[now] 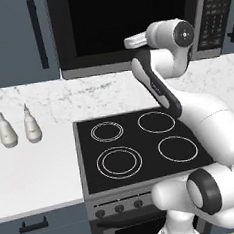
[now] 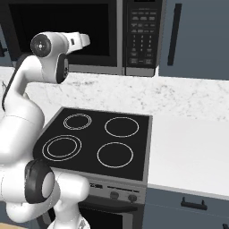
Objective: Open the microwave, place the bowl with waffle inside the microwave, then close the microwave door and turn it on.
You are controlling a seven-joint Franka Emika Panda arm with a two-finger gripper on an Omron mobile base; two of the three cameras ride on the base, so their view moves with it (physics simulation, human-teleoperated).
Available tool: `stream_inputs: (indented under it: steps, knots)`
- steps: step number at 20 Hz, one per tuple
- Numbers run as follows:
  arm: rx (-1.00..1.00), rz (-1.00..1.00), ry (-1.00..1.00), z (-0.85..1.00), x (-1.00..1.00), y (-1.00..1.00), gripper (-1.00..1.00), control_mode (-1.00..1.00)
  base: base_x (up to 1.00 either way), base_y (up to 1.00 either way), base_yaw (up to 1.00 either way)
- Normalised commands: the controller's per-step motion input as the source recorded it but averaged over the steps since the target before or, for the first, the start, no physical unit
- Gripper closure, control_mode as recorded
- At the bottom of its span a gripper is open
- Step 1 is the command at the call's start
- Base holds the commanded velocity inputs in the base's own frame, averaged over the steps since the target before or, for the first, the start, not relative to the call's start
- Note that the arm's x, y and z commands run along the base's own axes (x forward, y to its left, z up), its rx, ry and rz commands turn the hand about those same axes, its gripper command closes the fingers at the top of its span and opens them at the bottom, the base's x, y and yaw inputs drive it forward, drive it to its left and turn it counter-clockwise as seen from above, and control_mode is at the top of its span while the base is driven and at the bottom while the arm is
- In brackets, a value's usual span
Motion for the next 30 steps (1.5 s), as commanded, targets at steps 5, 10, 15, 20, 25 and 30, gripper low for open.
stream_inputs:
  steps: [5,10,15,20,25,30]
  knots:
    - [0.00,-0.01,0.00,0.07,-0.50,-0.49,-1.00,-1.00,0.00,0.00,0.00]
    - [0.00,-0.02,0.00,0.07,-0.67,-0.95,-1.00,-1.00,0.00,0.00,0.00]
    - [0.00,-0.02,0.00,0.01,-0.39,-1.00,-1.00,-1.00,0.00,0.00,0.00]
    - [0.00,-0.05,0.00,0.00,-0.17,-0.98,-1.00,-1.00,0.00,0.00,0.00]
    - [0.01,-0.07,-0.01,-0.09,-0.08,-0.77,-1.00,-1.00,0.00,0.00,0.00]
    - [0.07,-0.06,-0.06,-0.17,0.08,-0.55,-1.00,-1.00,0.00,0.00,0.00]
